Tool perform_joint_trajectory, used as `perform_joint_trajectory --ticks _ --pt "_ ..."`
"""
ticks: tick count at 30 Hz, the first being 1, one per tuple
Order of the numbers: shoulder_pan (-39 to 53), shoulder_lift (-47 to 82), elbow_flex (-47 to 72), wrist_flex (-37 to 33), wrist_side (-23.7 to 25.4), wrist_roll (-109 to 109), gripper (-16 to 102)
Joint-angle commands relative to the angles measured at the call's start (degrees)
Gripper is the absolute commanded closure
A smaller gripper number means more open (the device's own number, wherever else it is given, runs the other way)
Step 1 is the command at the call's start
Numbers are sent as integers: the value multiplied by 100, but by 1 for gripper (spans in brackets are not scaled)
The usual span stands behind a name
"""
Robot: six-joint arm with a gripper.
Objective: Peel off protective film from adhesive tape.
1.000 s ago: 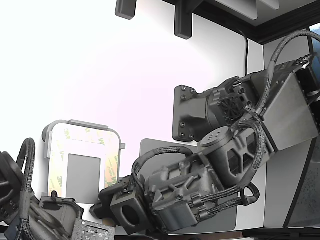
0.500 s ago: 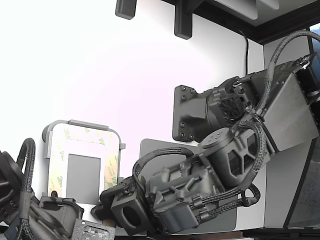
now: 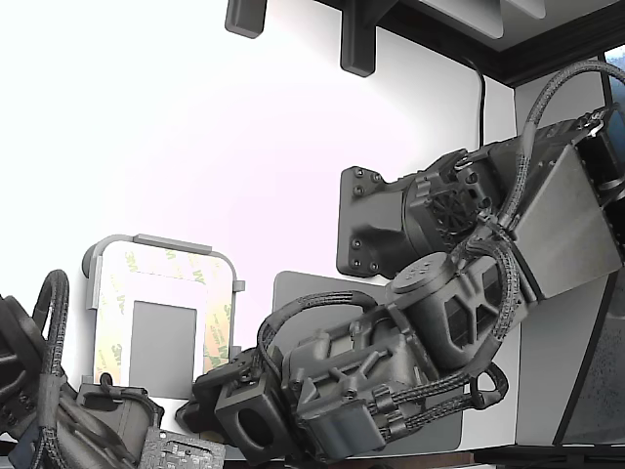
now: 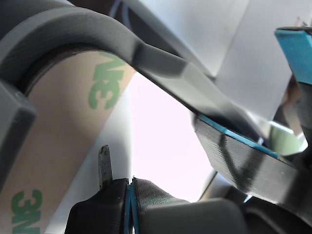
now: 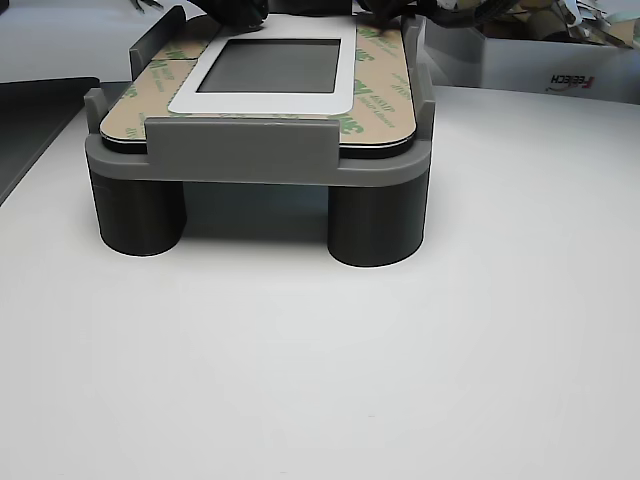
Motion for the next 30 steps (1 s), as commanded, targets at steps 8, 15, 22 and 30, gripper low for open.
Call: perform_joint_trajectory --ticks 8,15,22,30 --pt "-44 114 0 -185 -9 -62 97" --pt "-9 158 62 -185 -9 -26 97" --pt "35 193 88 -193 -9 9 97" --pt "44 176 9 -149 9 18 97"
